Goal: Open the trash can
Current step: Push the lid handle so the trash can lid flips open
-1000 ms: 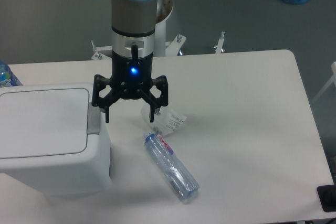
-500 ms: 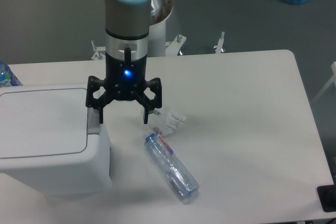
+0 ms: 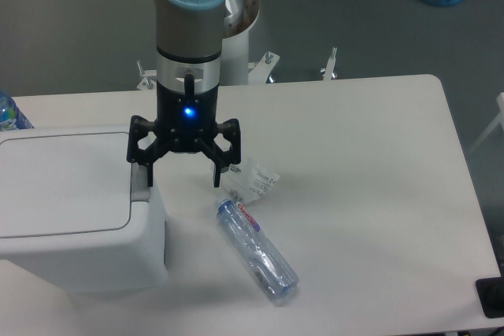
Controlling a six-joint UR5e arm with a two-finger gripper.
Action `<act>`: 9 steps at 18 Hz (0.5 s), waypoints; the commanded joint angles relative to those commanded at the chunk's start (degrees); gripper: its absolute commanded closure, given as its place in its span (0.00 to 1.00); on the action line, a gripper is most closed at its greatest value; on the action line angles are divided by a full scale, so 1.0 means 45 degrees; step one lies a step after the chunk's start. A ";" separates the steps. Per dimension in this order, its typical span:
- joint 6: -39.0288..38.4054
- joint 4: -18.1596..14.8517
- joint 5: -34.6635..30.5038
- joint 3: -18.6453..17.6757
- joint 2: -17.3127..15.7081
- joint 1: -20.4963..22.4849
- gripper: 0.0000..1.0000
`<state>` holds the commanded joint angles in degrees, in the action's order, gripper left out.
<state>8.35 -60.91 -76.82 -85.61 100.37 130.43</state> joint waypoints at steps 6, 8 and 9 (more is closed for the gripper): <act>0.0000 0.0000 0.0000 -0.0058 0.0000 -0.0078 0.00; 0.0000 0.0000 0.0000 -0.0078 0.0000 -0.0078 0.00; 0.0000 0.0000 0.0000 -0.0078 0.0000 -0.0078 0.00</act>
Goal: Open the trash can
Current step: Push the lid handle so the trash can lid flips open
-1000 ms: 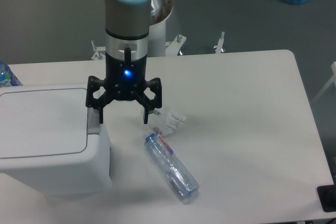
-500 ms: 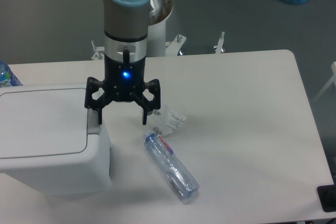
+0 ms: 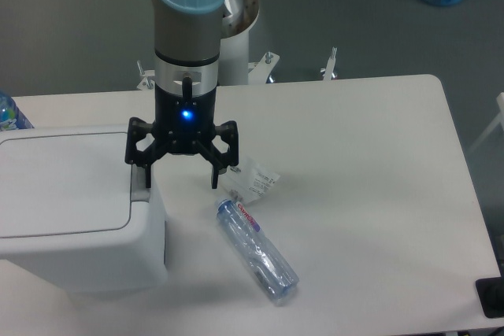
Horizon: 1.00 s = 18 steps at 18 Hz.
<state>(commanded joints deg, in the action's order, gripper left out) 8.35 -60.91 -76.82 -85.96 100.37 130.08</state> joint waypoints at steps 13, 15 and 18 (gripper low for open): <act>0.0000 0.0000 -0.0019 0.0000 0.0039 0.0000 0.00; 0.0000 0.0000 -0.0020 0.0000 0.0078 0.0000 0.00; 0.0039 0.0000 -0.0020 0.0175 0.0078 0.0000 0.00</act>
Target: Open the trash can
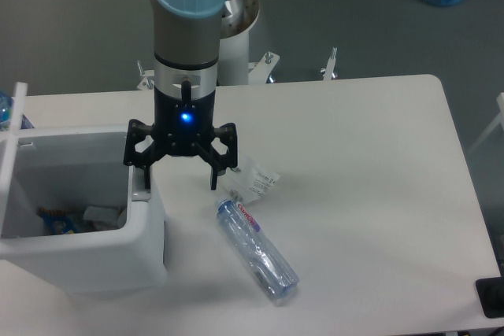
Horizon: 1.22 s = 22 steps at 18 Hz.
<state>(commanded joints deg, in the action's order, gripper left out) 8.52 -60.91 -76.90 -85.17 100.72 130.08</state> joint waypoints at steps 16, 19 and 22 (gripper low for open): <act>0.4334 0.0488 -0.2929 0.1583 0.0079 0.1540 0.00; 0.5271 0.0430 -0.3066 0.1447 0.0059 0.2069 0.00; 0.6286 0.0391 -0.3299 0.1291 0.0039 0.2498 0.00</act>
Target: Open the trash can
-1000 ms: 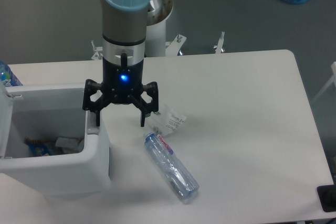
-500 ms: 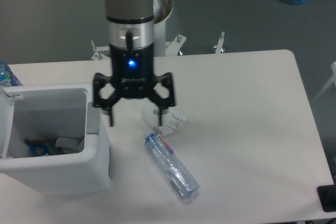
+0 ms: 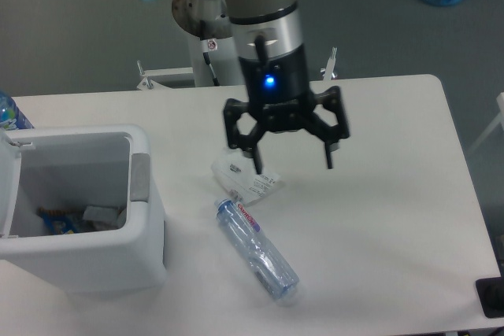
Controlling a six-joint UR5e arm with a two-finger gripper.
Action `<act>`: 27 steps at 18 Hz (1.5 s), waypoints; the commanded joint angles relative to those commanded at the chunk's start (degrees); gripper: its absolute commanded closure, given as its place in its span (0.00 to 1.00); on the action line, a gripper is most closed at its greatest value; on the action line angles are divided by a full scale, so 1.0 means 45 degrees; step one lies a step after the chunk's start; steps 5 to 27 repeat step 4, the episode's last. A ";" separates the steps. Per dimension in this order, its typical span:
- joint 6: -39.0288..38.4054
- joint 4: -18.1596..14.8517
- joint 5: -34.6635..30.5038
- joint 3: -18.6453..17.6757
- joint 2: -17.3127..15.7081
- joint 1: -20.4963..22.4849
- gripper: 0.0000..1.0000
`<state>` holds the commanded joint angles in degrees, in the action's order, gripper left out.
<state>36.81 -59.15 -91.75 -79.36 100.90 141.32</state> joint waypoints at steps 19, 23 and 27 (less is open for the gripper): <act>0.1155 0.0000 -0.0119 -0.0332 -0.0019 0.0449 0.00; 0.1155 0.0000 -0.0119 -0.0332 -0.0019 0.0449 0.00; 0.1155 0.0000 -0.0119 -0.0332 -0.0019 0.0449 0.00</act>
